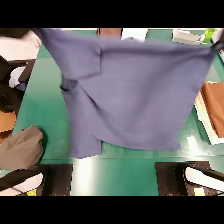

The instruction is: Fold the shirts.

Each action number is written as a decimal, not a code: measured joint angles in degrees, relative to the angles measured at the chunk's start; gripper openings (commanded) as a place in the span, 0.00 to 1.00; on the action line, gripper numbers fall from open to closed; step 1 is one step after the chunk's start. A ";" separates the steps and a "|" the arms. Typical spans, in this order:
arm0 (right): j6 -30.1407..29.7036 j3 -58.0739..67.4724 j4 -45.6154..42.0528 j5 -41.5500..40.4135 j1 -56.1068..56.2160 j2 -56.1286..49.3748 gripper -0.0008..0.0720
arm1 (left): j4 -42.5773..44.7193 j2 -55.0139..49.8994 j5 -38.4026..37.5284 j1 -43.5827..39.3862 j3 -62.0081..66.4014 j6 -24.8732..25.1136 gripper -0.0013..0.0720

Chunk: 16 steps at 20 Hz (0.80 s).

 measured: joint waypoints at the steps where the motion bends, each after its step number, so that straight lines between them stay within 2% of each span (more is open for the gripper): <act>1: -0.15 -2.10 -0.02 -0.66 0.70 -2.51 0.03 | -0.13 -3.93 0.20 0.00 -1.66 0.02 0.06; 7: -0.52 -8.13 0.24 -7.72 5.11 -14.56 0.04 | -1.09 -22.71 2.32 0.00 -5.53 1.55 0.07; 8: -0.55 -8.37 0.31 -8.87 5.66 -15.43 0.19 | -1.09 -23.89 2.84 0.00 -5.60 1.70 0.47; 9: -0.55 -8.57 0.44 -10.03 5.99 -16.15 0.49 | -1.05 -24.94 3.17 0.00 -5.57 1.77 0.82; 10: -0.59 -8.55 0.44 -10.73 6.19 -16.68 0.54 | -0.57 -25.81 2.89 0.00 -5.46 1.77 0.85; 16: -2.01 -6.58 0.59 -8.33 4.81 -14.34 0.54 | 5.05 -24.28 -5.05 0.04 -5.42 0.24 0.85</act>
